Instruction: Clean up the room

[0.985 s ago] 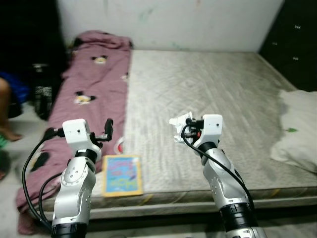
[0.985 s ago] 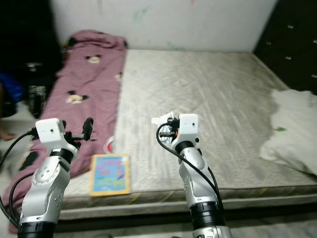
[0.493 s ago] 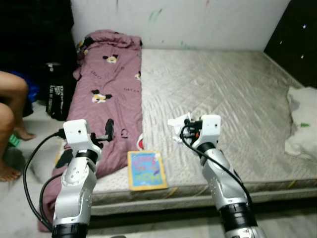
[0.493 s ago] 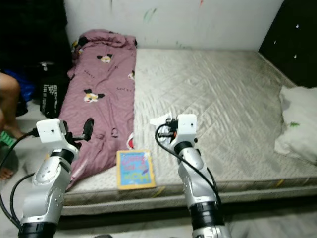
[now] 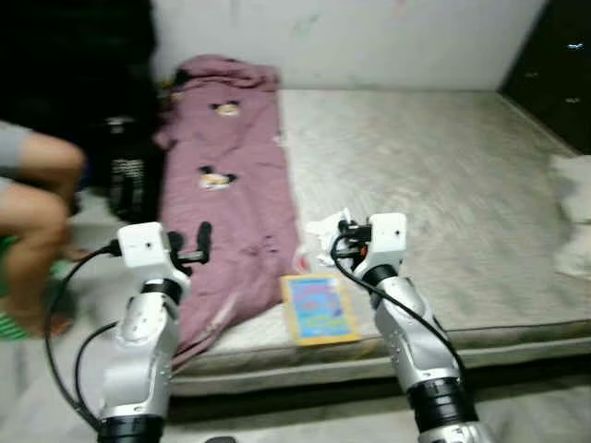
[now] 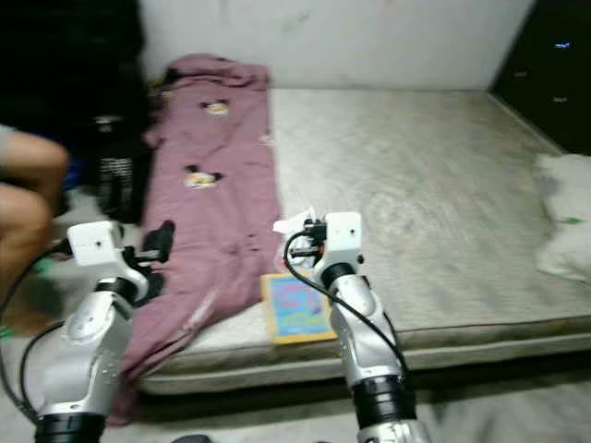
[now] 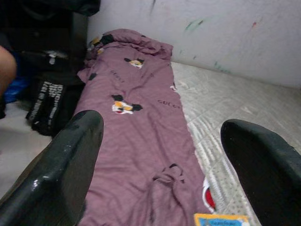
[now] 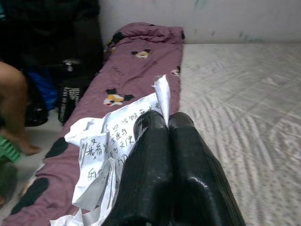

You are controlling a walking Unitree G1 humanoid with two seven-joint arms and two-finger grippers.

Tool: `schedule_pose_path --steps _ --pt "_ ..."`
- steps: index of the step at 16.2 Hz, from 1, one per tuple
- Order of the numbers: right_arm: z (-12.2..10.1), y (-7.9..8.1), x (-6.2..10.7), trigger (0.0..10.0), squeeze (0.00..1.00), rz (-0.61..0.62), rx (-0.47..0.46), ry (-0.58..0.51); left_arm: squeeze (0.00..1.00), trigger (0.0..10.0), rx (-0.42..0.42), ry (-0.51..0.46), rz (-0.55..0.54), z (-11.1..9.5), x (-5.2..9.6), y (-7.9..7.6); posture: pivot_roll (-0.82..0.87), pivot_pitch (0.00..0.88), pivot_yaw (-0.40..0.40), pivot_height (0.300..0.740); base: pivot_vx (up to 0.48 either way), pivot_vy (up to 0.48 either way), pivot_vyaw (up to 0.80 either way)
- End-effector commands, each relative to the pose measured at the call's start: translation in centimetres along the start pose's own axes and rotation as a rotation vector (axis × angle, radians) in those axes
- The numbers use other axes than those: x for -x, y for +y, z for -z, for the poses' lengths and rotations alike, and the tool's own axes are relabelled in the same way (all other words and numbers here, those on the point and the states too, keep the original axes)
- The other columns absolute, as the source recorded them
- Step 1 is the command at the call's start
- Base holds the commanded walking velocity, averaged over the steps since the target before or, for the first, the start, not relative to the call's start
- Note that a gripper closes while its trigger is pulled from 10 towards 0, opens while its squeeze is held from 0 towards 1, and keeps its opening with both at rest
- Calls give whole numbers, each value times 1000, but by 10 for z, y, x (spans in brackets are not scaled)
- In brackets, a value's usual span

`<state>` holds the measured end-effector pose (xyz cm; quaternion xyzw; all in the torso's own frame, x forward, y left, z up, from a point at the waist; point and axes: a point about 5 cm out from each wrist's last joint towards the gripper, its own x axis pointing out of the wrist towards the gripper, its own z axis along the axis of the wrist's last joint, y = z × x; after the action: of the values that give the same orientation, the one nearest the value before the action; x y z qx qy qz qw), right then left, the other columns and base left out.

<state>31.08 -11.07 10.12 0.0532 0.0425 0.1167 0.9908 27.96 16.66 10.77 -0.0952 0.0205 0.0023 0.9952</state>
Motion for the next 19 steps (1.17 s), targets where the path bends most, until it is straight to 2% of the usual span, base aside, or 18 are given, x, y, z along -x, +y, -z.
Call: schedule_pose_path --steps 1,4,8,15,19 --pt "-1 -8 2 10000 0 23 6 -4 0 10000 -5 8 21 2 0 -6 85 0 -33 740 0 480 800" --pt "-1 -8 2 10000 0 23 7 -3 0 10000 -16 0 21 1 1 -7 85 0 -32 740 0 465 800" --pt "0 -8 1 10000 0 15 16 -1 0 10000 -21 -18 25 -1 1 -9 86 0 -37 740 0 0 733" --pt "-2 -8 -2 10000 0 16 20 -8 0 10000 -25 -24 20 -2 -2 -8 84 0 -37 740 0 0 63" --pt "-4 -7 -2 10000 0 10 34 -21 0 10000 -30 -28 13 -3 -2 -7 87 0 -35 740 0 0 734"
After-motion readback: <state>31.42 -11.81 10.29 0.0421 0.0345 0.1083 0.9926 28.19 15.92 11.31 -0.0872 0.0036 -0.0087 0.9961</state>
